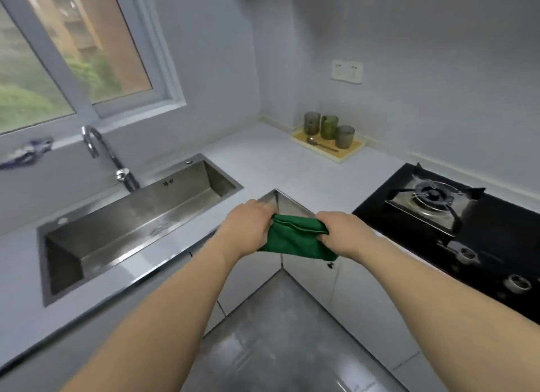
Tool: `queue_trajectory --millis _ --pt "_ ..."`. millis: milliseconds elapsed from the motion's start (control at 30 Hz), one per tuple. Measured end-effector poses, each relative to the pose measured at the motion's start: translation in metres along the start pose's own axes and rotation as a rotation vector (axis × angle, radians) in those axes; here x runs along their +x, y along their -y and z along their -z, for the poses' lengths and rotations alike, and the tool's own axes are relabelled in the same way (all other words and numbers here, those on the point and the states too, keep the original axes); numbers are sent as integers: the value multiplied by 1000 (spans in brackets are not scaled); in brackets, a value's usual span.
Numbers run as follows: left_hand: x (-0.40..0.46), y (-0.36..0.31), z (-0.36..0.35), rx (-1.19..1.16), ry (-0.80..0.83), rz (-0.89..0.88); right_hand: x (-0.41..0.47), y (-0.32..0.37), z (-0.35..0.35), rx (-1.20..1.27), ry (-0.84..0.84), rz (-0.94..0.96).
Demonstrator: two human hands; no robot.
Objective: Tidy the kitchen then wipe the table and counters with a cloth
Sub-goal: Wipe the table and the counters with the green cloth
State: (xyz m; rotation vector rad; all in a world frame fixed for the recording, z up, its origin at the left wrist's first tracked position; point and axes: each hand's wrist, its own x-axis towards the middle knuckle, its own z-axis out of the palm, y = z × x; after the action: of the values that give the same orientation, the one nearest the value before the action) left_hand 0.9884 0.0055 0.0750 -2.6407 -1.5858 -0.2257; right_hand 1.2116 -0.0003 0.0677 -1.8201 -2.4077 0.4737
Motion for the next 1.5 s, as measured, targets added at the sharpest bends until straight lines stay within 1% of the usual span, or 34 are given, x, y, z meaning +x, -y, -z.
queue_trajectory --millis 100,200,233,400,533,633,667,800,867,933,1000,1033,1100,1167,1300,1400,1500 --pt "-29 85 6 -49 5 126 53 77 -5 -32 81 94" --pt "-39 133 13 -38 -28 163 87 118 -6 13 120 139" --pt "-44 162 15 -25 -34 196 114 140 -10 18 134 172" --pt "-48 260 18 87 -22 294 207 208 -17 36 200 287" --pt "-48 337 27 113 -15 443 299 267 -25 88 288 404" --pt "-52 387 47 106 41 591 351 318 -25 118 366 514" --pt "-56 410 55 95 29 649 372 341 -24 135 387 562" --pt "-74 463 77 64 34 777 414 404 -27 92 387 714" --pt "-85 489 87 49 34 835 431 432 -33 77 349 780" --pt "-96 520 99 41 -11 877 446 460 -39 161 280 850" --pt "-106 553 109 53 -52 874 460 487 -45 252 138 932" --pt "-111 571 114 70 -64 863 467 501 -49 258 67 965" --pt "-120 602 123 85 -70 846 483 528 -57 180 -40 1009" --pt "-125 631 130 86 -52 842 500 554 -64 69 -110 1011" --pt "-136 688 137 32 -53 833 527 604 -72 3 -185 1023" --pt "-140 723 137 -40 -87 837 542 629 -80 -91 -194 1002" --pt "-143 750 135 -114 -115 866 553 650 -89 -56 -211 981"
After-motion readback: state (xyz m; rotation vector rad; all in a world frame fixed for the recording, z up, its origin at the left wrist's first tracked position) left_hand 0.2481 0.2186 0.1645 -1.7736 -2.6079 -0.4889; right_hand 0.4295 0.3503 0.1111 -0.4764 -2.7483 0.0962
